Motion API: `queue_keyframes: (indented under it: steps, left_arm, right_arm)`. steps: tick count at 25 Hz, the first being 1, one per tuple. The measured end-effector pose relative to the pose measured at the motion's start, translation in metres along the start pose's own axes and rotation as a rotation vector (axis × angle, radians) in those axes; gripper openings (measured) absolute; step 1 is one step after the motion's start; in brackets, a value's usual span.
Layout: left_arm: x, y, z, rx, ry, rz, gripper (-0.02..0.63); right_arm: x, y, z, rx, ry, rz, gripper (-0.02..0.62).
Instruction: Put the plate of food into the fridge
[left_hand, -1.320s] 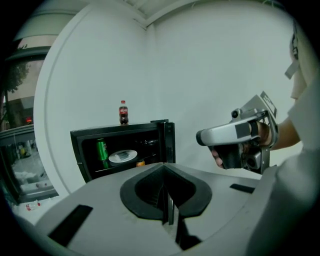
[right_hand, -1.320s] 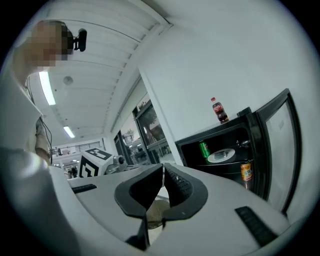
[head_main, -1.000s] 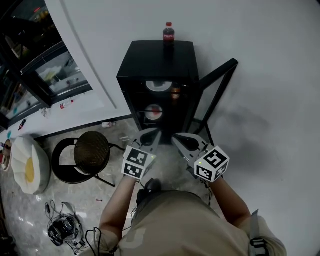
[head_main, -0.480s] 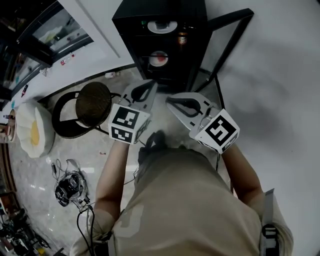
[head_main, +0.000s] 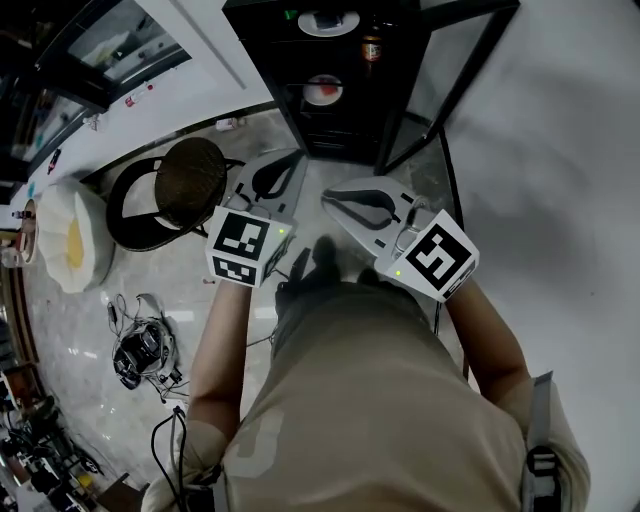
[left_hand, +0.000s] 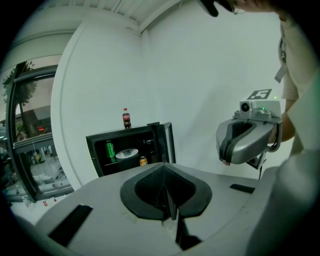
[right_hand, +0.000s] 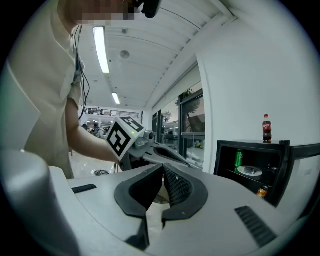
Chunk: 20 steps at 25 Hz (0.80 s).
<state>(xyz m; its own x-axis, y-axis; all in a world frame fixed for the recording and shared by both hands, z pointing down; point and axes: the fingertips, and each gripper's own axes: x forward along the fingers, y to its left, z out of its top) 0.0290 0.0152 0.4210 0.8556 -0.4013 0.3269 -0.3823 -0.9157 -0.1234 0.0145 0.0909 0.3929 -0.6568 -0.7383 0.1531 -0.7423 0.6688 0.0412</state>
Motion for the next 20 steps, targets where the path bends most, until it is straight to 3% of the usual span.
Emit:
queue_keyframes:
  steps: [20]
  left_arm:
    - [-0.032, -0.016, -0.005, -0.001, 0.029, 0.082, 0.011]
  right_arm:
    - [-0.012, 0.028, 0.003, -0.002, -0.019, 0.074, 0.026]
